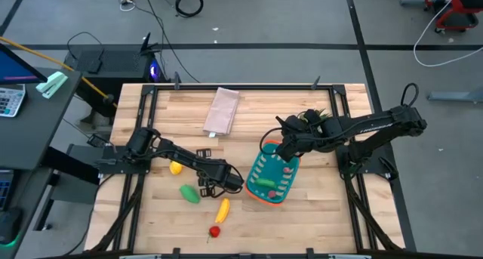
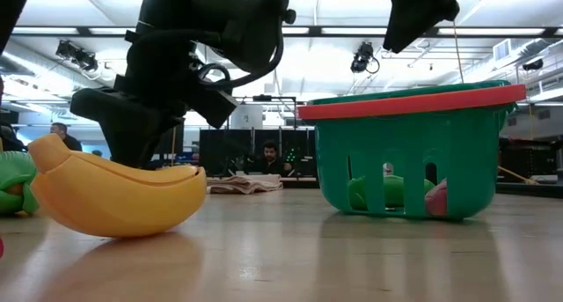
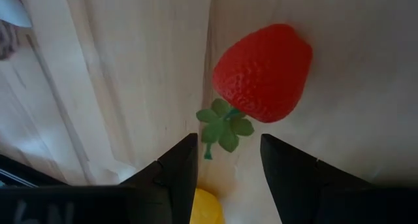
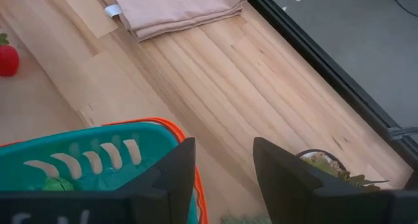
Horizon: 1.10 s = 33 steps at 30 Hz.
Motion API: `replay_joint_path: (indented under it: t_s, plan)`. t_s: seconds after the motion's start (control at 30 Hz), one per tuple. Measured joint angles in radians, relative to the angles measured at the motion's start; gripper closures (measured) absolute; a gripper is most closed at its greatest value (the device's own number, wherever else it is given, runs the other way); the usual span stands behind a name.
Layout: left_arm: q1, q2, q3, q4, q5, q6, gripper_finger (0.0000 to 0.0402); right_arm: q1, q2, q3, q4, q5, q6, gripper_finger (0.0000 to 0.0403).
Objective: Pick and placing Produce into tupperware
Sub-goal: Put the top red strawberry into the blue basket
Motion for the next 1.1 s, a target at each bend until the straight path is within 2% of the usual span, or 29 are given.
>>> replay_joint_path:
  t_s: [0.37,0.5,0.7,1.1]
  plan:
    - [0.013,0.000,0.000,0.047,-0.012,0.075,0.0235,0.000,0.000,0.000,0.000,0.000,0.000,0.0240]
    - [0.027,0.000,0.000,0.046,-0.013,0.075,0.0274,0.000,0.000,0.000,0.000,0.000,0.000,0.0240]
    - [0.040,0.000,0.000,0.044,-0.005,0.075,0.0387,0.000,0.000,0.000,0.000,0.000,0.000,0.0240]
    - [0.033,0.000,0.023,-0.018,0.002,0.077,0.0398,0.000,0.000,0.000,0.000,0.000,0.001,0.0240]
